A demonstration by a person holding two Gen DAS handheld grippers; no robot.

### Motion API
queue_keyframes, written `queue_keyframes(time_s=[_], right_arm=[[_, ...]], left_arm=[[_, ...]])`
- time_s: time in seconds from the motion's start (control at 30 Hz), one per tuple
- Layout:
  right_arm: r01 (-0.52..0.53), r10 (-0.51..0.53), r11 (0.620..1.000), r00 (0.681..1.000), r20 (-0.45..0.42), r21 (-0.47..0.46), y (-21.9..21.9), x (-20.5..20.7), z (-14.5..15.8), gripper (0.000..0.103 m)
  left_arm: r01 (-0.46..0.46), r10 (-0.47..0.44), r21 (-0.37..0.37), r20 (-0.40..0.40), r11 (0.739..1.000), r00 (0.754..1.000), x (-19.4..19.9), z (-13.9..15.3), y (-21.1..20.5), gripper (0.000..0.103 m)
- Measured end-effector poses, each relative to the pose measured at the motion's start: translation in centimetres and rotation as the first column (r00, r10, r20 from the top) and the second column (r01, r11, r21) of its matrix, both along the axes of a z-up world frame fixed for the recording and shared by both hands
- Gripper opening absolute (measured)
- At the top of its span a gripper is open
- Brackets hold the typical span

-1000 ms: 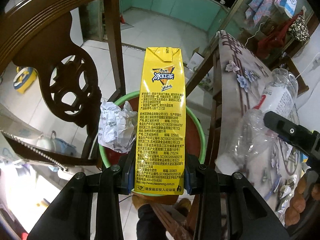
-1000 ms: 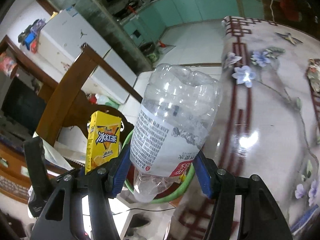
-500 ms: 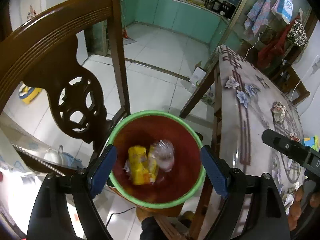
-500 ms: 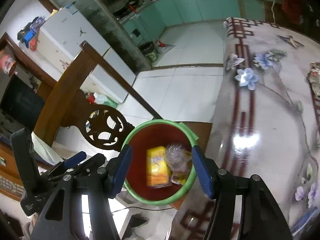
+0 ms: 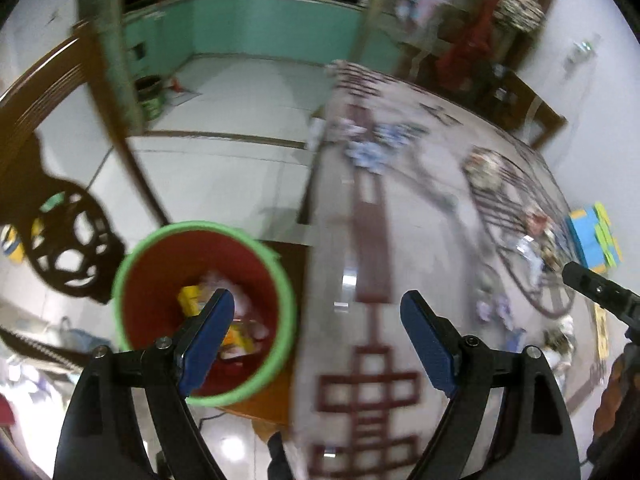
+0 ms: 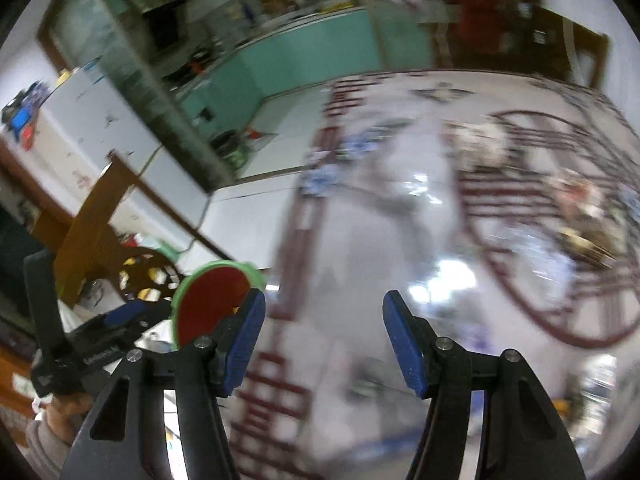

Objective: Collect trash
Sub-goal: 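Grasp white printed wrapper with left tool while right tool grasps blue snack bag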

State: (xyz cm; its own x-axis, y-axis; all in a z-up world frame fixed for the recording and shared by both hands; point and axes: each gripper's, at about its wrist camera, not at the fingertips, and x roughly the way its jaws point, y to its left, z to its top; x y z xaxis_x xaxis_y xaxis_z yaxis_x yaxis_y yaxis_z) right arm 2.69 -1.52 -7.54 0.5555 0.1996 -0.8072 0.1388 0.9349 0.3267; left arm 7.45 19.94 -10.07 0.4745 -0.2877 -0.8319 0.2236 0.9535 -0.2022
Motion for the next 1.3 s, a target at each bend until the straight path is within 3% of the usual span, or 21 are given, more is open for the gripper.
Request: queue_keyframes(time_s=[0.1, 0.23, 0.37, 0.53, 0.63, 0.87, 0.93, 1.03, 1.17, 1.3], right_arm=[[0.107, -0.111, 0.992, 0.993, -0.051, -0.065, -5.9, -3.1, -0.4, 0.060], [0.220, -0.246, 0.959, 0.959, -0.139, -0.179, -12.5, -7.3, -2.5, 0.061], [0.274, -0.298, 0.952, 0.933, -0.202, -0.140, -17.2, -10.7, -4.9, 0.061], [0.236, -0.253, 0.967, 0.937, -0.241, -0.099, -18.9, -11.8, -6.8, 0.061], [0.204, -0.210, 0.978, 0.946, -0.248, -0.049, -19.0, -11.9, -7.8, 0.067], [0.118, -0.111, 0.993, 0.960, -0.259, 0.010, -18.8, -11.3, -9.6, 0.067], [0.129, -0.132, 0.991, 0.962, -0.241, -0.028, -19.3, -10.9, -9.7, 0.067], [0.185, -0.219, 0.969, 0.948, -0.231, -0.161, -21.4, -10.1, -9.7, 0.067], [0.247, -0.252, 0.968, 0.949, -0.188, -0.051, -24.4, -10.1, -8.6, 0.067], [0.267, -0.271, 0.962, 0.946, -0.177, -0.049, -25.4, -10.8, -7.7, 0.067]], left_arm=[[0.074, -0.074, -0.014, 0.008, 0.997, 0.997, -1.2, 0.5, -3.7, 0.085], [0.164, -0.164, -0.027, -0.006, 0.986, 0.986, -3.1, 0.7, -9.0, 0.085], [0.257, -0.258, -0.038, -0.029, 0.966, 0.966, -5.2, 0.5, -14.4, 0.085], [0.362, -0.364, -0.044, -0.066, 0.931, 0.929, -8.1, -0.3, -19.7, 0.085], [0.404, -0.405, -0.037, -0.093, 0.914, 0.909, -9.8, -1.1, -22.0, 0.085], [0.412, -0.412, -0.030, -0.146, 0.910, 0.899, -11.5, -2.5, -24.8, 0.085], [0.412, -0.411, -0.025, -0.146, 0.911, 0.900, -11.7, -2.5, -25.3, 0.085], [0.423, -0.420, -0.014, -0.155, 0.906, 0.894, -11.8, -2.7, -26.1, 0.085], [0.468, -0.460, -0.003, -0.192, 0.884, 0.867, -11.9, -4.1, -27.6, 0.085], [0.460, -0.456, -0.047, -0.253, 0.887, 0.853, -11.4, -6.5, -28.9, 0.081]])
